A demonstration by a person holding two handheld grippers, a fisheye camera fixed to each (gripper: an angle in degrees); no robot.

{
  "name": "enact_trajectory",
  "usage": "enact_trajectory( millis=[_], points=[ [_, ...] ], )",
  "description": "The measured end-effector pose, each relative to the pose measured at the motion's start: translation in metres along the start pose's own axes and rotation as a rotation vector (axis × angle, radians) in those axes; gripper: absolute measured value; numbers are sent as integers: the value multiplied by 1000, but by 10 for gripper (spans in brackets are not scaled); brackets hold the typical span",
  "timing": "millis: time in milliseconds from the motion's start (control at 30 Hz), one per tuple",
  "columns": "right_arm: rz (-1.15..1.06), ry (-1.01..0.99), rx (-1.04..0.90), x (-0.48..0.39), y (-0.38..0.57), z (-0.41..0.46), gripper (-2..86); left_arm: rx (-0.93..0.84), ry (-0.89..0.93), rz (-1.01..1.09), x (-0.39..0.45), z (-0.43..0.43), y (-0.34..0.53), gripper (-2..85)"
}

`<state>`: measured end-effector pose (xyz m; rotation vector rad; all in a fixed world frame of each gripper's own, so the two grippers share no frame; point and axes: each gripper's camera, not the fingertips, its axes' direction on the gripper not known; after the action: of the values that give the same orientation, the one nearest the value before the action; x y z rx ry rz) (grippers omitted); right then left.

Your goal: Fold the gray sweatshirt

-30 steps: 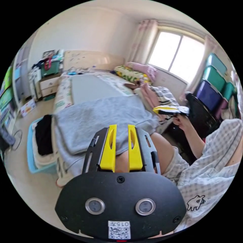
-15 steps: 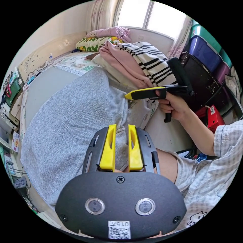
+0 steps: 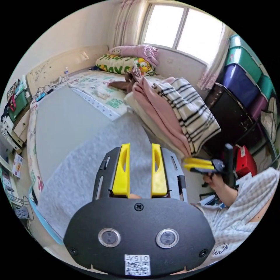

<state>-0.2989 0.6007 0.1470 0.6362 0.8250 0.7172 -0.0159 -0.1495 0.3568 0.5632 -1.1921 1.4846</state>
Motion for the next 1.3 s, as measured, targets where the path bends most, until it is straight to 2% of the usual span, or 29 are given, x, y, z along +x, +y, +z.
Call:
enact_trajectory(
  millis=[133,267,433,500,600,700,900,1033,1100,1200,1300],
  points=[
    [41,-167,-54,11,6,22,112,-77,-34,-17,-1,61,-91,132],
    [32,-161,-58,5,1,30,106,-224,-185,13,5,136,-154,133],
    [10,-255,-61,4,-7,30,68,-426,-243,3,-8,203,-168,116],
    [-14,-274,-45,1,-10,27,60,-412,-226,8,-10,202,-165,72],
    [-34,-309,-12,-7,-21,17,48,-323,-186,-2,-15,172,-162,40],
    [-32,-369,106,-19,-37,-13,41,-186,-168,-55,-26,116,-161,27],
    [-115,-292,350,-66,-110,-90,34,106,-181,-121,-38,-17,-171,16],
    [-236,-257,468,-122,-180,-137,32,296,-77,-189,-58,-97,-173,15],
    [-339,-260,458,-161,-207,-148,31,362,-30,-210,-73,-127,-161,14],
    [-527,-321,334,-244,-245,-135,31,433,35,-252,-113,-167,-118,14],
    [-675,-409,168,-334,-268,-83,34,513,113,-351,-171,-195,-42,15]
  ],
)
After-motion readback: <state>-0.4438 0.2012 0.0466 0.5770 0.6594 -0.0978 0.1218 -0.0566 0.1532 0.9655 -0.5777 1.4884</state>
